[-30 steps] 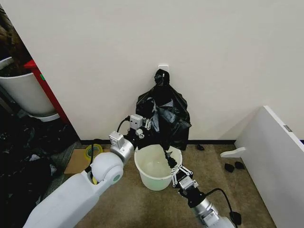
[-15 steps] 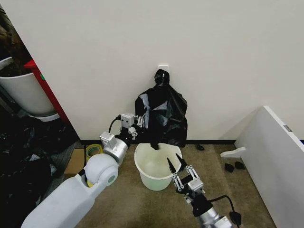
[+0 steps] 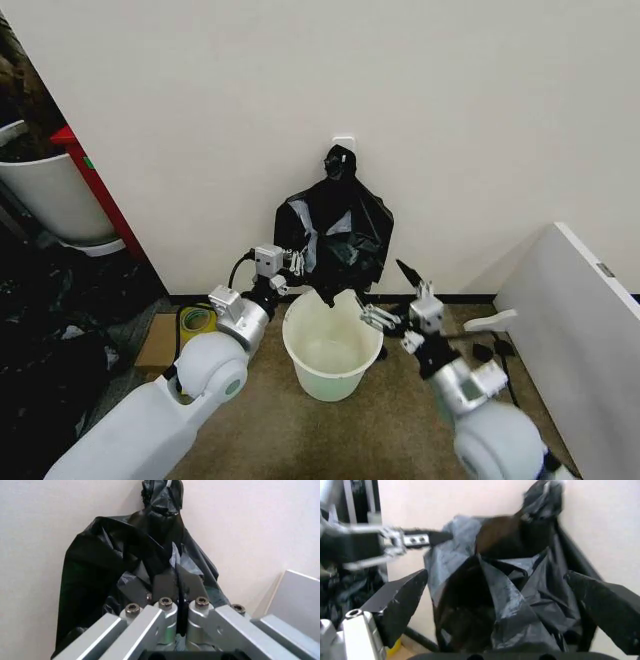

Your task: Place the garbage bag over the trash bin.

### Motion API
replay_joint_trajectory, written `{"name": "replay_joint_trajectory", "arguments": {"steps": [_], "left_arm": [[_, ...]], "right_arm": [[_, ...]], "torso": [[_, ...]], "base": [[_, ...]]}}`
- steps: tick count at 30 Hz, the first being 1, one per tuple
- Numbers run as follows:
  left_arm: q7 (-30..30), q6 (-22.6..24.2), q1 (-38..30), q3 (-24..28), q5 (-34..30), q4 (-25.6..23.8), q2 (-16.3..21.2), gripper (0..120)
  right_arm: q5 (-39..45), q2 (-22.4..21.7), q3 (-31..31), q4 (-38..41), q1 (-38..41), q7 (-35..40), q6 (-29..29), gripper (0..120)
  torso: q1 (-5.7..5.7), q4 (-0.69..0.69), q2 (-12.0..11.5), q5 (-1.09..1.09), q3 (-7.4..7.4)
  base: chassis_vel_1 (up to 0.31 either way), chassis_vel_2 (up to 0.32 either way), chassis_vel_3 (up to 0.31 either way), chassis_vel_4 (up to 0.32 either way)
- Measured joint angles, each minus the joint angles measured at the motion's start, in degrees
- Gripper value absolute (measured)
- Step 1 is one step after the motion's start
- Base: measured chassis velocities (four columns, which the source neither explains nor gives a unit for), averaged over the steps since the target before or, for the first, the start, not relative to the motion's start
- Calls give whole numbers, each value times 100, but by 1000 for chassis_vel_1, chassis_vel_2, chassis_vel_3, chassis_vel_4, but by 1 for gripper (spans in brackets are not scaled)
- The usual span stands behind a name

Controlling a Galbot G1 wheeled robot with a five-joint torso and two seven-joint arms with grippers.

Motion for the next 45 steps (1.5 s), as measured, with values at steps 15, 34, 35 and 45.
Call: {"name": "replay_joint_trajectory", "arguments": {"steps": [15,34,35,45], "left_arm": [[43,-7,193,-138,99,-38,-19,0],[105,-10,375,-307,241,-157,-16,0],[105,-12,387,-318,241,-166,-9,0],[100,-19,477,-399,216,-231,-2,0]], "right_arm": [[203,21,-1340,-1059,1871,437,-702,65],[-309,114,-1788,-1289,2415,969,-1058,1],[-302,70,-1799,-1276,2440,968,-1074,0],[-75,-122,-1546,-1011,2177,865,-974,0]], "torso": [[0,0,0,-1,0],[0,0,0,-1,0],[0,0,0,-1,0],[0,0,1,-1,0]], "base": [[0,0,0,0],[0,0,0,0],[0,0,0,0],[0,0,0,0]]}}
